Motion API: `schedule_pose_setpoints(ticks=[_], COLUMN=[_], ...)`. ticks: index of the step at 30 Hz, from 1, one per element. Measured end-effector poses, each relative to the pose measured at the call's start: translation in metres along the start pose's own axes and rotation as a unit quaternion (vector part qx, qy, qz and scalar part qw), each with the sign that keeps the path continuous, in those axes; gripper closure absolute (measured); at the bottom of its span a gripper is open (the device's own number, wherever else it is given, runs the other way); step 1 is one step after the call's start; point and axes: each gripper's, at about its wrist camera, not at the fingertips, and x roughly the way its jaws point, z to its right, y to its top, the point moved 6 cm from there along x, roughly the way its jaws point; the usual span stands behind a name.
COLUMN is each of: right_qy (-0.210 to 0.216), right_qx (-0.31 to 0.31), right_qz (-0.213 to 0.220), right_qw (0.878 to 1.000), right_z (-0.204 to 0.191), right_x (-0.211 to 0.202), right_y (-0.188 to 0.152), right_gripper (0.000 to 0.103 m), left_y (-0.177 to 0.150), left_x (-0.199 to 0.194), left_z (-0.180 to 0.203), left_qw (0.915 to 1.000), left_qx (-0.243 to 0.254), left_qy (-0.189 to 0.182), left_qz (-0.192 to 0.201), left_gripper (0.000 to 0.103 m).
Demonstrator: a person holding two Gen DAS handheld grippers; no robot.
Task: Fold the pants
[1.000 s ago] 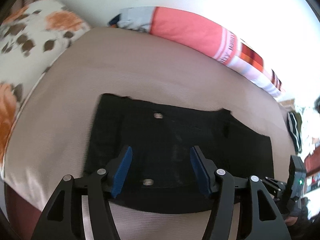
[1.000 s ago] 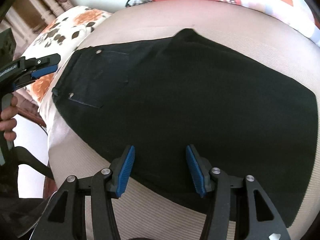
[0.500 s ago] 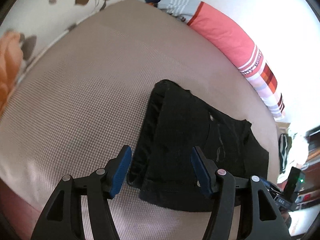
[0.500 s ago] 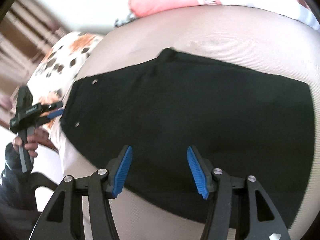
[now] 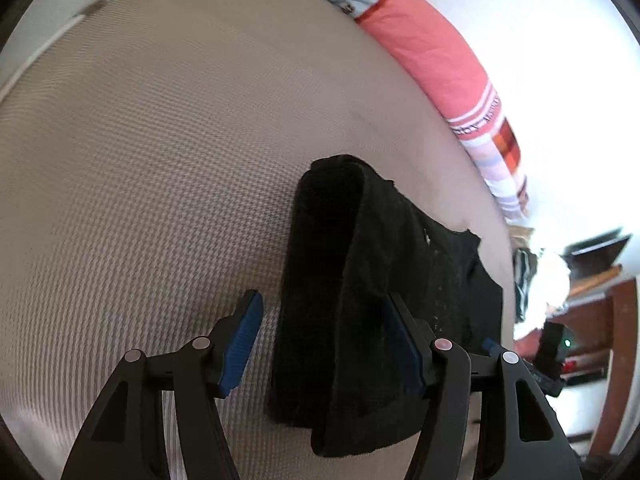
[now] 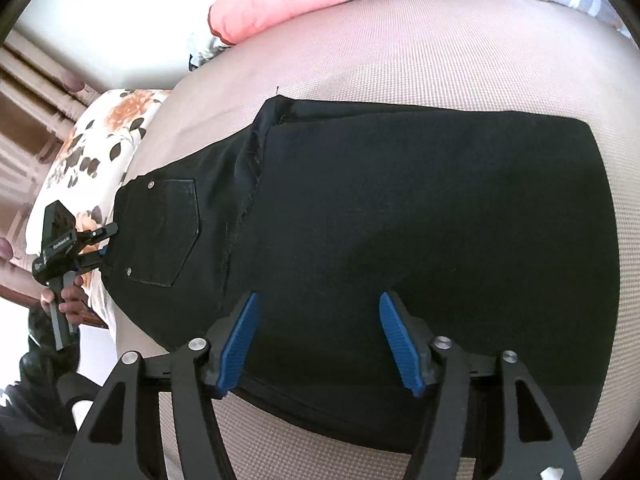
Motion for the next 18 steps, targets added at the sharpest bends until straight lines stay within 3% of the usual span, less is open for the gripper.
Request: schedule_pose_setpoints(ticks=[9,14,15,18], right_qy=[-0.037,-0.058,-0.059,-0.063], right_qx=[-0.016,-0.02,-0.019,-0.013], right_qz=[-0.011,-0.017,-0.018,-0.019], right_qw=[0.999,0.998,0.998,0.998], right_z=[-0.008,-0.011,-0.011,-0.011], right_x=[0.007,0.011,0.011,0.011], right_y=[0.0,0.002,0.002,0.004], right_gripper=[0.032,0.031,0.031,0.031], left_y=[0.006,0.014,0.014,0.009], left_x=[0.012,0.017,0.02,0.029], left_z=[0.009,-0.002,0.0,0.01], left_qw=[0.9963,0.9881,0.9868,0.9843], left_qx=[0.054,0.023,0.023,0.038], left_qy=[-0.059,-0.138,-0.143,-0.149], left_qz=[-0.031,-0.065,-0.071,-0.087], left_gripper=[0.046,0.054,0.061,0.062])
